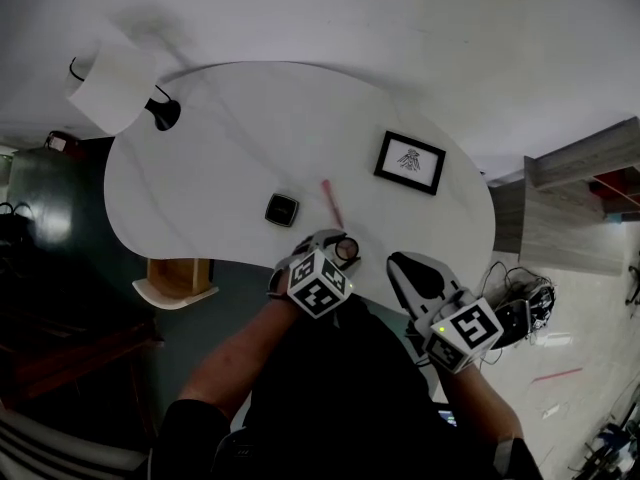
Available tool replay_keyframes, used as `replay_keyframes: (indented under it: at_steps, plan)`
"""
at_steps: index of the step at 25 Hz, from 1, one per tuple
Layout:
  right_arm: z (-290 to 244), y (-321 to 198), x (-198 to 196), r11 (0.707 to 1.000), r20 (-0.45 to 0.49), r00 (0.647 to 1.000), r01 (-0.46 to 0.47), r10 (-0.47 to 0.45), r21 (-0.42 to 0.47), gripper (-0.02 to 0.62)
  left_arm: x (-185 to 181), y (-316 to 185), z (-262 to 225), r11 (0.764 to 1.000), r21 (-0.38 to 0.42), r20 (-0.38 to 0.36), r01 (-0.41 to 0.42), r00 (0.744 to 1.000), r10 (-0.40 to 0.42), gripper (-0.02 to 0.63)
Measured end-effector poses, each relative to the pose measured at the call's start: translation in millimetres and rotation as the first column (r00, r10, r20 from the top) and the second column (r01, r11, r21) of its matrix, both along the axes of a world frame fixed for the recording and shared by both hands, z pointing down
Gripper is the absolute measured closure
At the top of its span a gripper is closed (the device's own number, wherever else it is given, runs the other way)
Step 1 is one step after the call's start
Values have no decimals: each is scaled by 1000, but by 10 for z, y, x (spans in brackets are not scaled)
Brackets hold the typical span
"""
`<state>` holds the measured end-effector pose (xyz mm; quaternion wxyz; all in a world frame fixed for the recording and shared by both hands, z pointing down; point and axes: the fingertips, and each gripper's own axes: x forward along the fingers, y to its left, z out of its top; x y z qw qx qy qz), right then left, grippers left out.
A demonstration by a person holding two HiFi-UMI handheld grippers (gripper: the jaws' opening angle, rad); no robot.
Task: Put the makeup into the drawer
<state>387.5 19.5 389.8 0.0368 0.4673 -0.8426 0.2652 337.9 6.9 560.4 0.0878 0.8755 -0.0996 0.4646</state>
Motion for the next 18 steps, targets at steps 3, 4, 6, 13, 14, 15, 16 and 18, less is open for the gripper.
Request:
replay_keyframes:
  at_steps: [3,4,6,13,14,15,16,18]
  plan:
    - [-47,-6,-25,1000,-1,1000,17,-17,11,577,-70,-45,-112,999,0,-12,42,999,-42,371]
    - [-60,-7,-38,1000,0,1000,23,-23,14,577,-97,-55,-141,999,1,-13,53,998,-53,371]
    - [-78,-10,-63,999,1,999,37,-37,20,577,-148,-78,-205,997,7,-14,77,997,-77,371]
    - [-136,-109,-153,995,6,995,99,-99,31,577,-405,-154,-474,984,24,-18,178,984,-178,371]
    - [-139,-137,-179,994,13,994,108,-108,31,577,-452,-166,-503,980,26,-21,197,980,-196,371]
    - [-150,-165,-215,993,24,993,115,-116,30,577,-503,-175,-531,976,28,-24,217,976,-216,371]
    - [-166,-190,-260,992,37,992,124,-125,28,577,-560,-180,-559,971,29,-27,238,971,-237,371]
    - [-199,-220,-372,988,62,987,148,-150,31,577,-691,-181,-611,960,33,-31,278,960,-277,371]
